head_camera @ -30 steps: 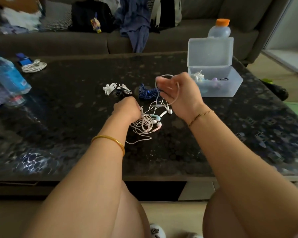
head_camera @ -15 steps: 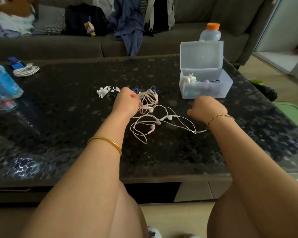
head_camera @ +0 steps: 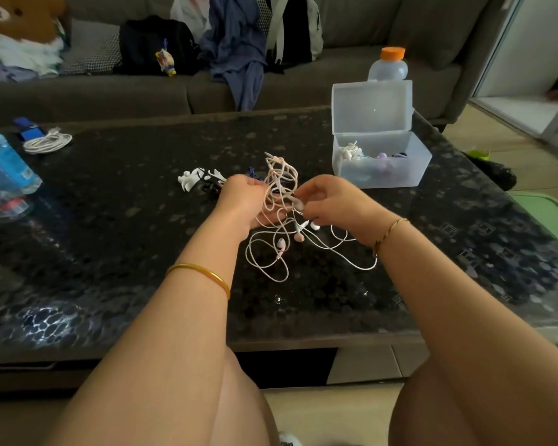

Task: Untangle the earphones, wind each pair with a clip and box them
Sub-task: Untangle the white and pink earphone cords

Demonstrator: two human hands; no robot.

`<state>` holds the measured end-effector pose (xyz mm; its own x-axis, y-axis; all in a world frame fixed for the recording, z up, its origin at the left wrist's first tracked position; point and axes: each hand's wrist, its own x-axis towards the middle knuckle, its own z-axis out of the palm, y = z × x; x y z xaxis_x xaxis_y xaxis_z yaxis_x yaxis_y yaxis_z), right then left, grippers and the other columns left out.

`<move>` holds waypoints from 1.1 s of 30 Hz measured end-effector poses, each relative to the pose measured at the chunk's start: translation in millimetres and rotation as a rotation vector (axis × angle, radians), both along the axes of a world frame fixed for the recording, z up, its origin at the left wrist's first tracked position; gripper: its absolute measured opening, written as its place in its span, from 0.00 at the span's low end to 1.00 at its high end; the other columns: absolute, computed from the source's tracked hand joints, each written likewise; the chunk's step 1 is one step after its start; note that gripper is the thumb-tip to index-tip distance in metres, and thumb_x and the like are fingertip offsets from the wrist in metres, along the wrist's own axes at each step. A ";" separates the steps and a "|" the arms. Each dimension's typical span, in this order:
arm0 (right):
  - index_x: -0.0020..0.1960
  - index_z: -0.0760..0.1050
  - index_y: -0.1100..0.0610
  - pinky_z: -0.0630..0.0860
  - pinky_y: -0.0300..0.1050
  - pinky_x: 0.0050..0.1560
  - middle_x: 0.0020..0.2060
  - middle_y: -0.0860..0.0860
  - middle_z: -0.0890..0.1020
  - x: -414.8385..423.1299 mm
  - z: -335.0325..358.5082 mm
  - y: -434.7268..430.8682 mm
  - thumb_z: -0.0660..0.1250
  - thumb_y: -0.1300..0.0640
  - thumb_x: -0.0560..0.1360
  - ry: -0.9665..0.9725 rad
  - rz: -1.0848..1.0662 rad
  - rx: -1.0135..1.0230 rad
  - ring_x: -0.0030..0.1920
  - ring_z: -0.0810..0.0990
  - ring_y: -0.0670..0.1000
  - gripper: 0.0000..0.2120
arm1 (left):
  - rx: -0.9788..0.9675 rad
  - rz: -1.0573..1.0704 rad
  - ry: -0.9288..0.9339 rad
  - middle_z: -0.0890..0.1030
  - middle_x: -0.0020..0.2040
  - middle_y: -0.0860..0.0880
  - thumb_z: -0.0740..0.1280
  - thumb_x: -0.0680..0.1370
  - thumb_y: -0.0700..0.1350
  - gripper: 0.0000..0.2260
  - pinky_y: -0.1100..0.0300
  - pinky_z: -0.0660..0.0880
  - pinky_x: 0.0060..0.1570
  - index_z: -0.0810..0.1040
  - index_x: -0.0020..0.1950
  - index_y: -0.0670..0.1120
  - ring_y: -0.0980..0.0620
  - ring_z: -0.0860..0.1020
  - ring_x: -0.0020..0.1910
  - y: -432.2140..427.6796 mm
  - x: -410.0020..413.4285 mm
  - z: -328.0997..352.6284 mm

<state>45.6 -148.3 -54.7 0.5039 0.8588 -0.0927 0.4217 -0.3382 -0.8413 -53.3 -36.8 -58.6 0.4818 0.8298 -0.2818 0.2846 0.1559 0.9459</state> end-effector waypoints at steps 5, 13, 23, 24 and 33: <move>0.53 0.73 0.55 0.79 0.52 0.52 0.49 0.59 0.83 -4.7 -3.4 2.4 0.70 0.61 0.72 0.141 0.037 -0.008 0.51 0.82 0.57 0.12 | -0.144 -0.043 -0.039 0.79 0.43 0.42 0.59 0.81 0.35 0.06 0.64 0.75 0.22 0.72 0.46 0.42 0.49 0.79 0.33 -6.3 -4.0 1.9; 0.48 0.75 0.58 0.79 0.43 0.42 0.38 0.53 0.78 13.6 -0.4 -3.7 0.64 0.59 0.78 0.145 -0.142 -0.011 0.38 0.78 0.49 0.03 | -0.142 -0.098 0.153 0.81 0.42 0.46 0.63 0.79 0.39 0.05 0.69 0.61 0.19 0.77 0.45 0.42 0.58 0.71 0.29 -3.1 -8.2 0.3; 0.51 0.79 0.56 0.78 0.39 0.41 0.44 0.54 0.80 18.8 -7.8 -4.9 0.63 0.65 0.77 0.134 -0.159 0.051 0.43 0.77 0.47 0.09 | -0.090 -0.266 0.142 0.71 0.34 0.52 0.67 0.78 0.41 0.03 0.69 0.58 0.19 0.79 0.49 0.47 0.59 0.63 0.27 -7.4 -3.9 -2.0; 0.52 0.79 0.56 0.77 0.37 0.40 0.43 0.53 0.80 18.5 -8.7 -4.2 0.63 0.66 0.77 0.130 -0.161 0.072 0.41 0.77 0.46 0.09 | -0.068 -0.285 0.125 0.73 0.36 0.51 0.66 0.78 0.40 0.04 0.69 0.60 0.20 0.79 0.50 0.48 0.59 0.65 0.29 -7.4 -3.2 -2.8; 0.42 0.76 0.59 0.81 0.38 0.38 0.36 0.55 0.80 13.5 -12.7 1.3 0.65 0.70 0.75 0.281 -0.260 0.243 0.34 0.79 0.48 0.08 | 0.070 -0.279 0.075 0.80 0.42 0.51 0.63 0.78 0.37 0.10 0.64 0.68 0.33 0.81 0.44 0.49 0.56 0.74 0.40 -11.5 2.1 -2.8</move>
<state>59.2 -147.0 -67.4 0.6899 0.7206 -0.0685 0.0924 -0.1816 -0.9790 -51.1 -48.3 -61.4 0.6742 0.6866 -0.2723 0.3771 -0.0029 0.9262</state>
